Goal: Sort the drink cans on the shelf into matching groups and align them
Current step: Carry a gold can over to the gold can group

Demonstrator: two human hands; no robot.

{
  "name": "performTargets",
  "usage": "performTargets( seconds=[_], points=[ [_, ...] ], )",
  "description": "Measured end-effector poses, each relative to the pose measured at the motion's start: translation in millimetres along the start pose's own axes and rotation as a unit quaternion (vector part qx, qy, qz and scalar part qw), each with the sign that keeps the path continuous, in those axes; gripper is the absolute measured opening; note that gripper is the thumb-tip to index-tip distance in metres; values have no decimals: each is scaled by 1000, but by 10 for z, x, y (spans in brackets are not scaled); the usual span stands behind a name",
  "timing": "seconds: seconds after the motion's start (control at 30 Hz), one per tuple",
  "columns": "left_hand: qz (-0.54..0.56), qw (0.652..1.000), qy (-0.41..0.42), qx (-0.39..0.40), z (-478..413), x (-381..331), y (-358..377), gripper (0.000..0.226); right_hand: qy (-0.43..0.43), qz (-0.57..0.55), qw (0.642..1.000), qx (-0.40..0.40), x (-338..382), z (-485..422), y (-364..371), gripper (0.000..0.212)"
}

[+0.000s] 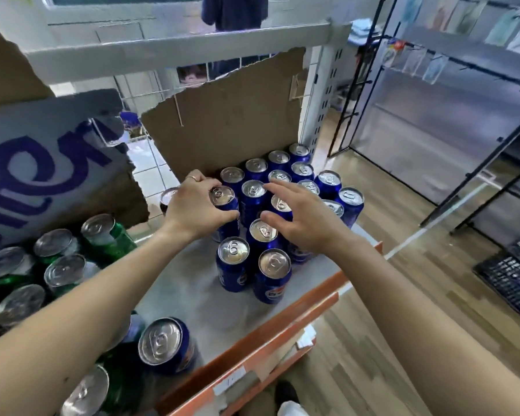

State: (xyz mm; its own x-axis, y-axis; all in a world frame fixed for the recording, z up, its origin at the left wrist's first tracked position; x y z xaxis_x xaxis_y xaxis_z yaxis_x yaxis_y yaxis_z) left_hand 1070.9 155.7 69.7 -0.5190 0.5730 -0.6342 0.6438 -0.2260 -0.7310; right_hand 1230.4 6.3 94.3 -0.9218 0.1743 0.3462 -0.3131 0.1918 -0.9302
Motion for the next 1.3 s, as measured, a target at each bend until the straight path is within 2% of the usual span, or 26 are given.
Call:
performTargets(
  seconds=[0.17, 0.5, 0.67, 0.8, 0.97, 1.13, 1.3],
  points=[
    [-24, 999, -44, 7, -58, 29, 227, 72, -16, 67, 997, 44, -238, -190, 29, 63],
    [-55, 987, -148, 32, -27, -45, 384, 69, -61, 58, 993, 80, -485, -348, 170, 62],
    [-112, 981, -155, -29, 220, -176, 245, 65, -73, 42, 993, 86, -456, -436, 191, 64],
    [-175, 973, -144, -53, 533, -313, 45, 64, -108, 1, 989, 98, -244, -479, 168, 62],
    [-202, 964, -149, -89, 961, -349, -267, 58, -165, -43, 981, 92, 112, -505, 215, 61],
    [-209, 950, -186, -137, 1472, -230, -642, 59, -248, -70, 964, 70, 614, -367, 353, 55],
    [-205, 932, -241, -175, 1969, 65, -1053, 57, -285, -68, 951, 100, 1077, -192, 556, 54]
  ],
)
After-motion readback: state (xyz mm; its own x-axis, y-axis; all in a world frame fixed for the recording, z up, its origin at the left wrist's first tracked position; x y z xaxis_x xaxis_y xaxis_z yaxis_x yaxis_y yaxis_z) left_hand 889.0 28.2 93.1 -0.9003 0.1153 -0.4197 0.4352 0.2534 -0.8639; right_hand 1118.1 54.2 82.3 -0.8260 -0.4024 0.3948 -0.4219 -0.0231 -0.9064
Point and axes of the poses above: each hand's wrist, its own z-axis away from the middle knuckle, its own y-axis out of the palm, x = y × z, the point moved 1 cm from there along -z, towards the middle knuckle, and after that the axes turned 7 degrees about z, right-handed, at the moved point
